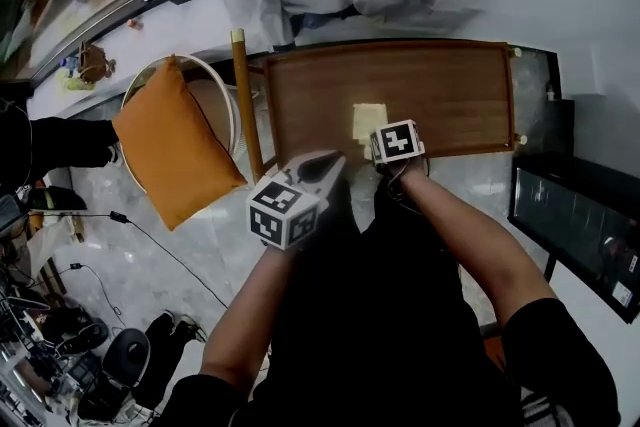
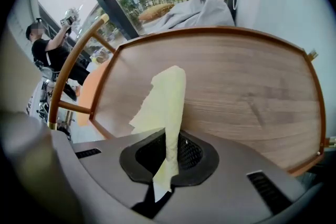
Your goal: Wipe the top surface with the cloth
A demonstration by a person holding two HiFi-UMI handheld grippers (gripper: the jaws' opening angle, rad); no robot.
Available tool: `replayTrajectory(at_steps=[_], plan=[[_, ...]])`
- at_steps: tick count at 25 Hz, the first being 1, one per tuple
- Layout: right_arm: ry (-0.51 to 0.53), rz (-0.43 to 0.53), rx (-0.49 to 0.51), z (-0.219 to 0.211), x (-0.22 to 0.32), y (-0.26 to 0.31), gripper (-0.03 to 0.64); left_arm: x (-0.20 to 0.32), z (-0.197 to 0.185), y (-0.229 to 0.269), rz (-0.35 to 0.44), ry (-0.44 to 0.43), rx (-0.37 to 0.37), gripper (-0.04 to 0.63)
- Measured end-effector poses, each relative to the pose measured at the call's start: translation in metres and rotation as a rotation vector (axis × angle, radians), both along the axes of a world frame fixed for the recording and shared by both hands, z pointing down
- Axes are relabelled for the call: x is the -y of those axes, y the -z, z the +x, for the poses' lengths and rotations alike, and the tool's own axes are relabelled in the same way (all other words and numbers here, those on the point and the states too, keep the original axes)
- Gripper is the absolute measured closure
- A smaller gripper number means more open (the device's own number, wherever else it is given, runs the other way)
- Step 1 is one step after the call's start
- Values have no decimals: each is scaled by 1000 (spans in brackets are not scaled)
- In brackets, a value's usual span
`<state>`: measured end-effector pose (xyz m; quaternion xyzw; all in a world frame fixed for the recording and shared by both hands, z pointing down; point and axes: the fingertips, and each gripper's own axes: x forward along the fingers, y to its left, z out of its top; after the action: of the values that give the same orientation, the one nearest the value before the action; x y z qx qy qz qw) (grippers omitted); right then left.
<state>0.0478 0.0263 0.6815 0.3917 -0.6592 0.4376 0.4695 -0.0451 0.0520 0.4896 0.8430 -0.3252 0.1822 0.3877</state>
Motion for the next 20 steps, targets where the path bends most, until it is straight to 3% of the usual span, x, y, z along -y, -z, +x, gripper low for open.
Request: replayTrajectory(at_steps=[11, 20], plan=[[-136, 21, -46, 124, 11, 5, 584, 14, 85, -2, 4, -96, -18, 583], [-219, 35, -78, 210, 16, 11, 584, 21, 138, -10, -3, -115, -35, 583]])
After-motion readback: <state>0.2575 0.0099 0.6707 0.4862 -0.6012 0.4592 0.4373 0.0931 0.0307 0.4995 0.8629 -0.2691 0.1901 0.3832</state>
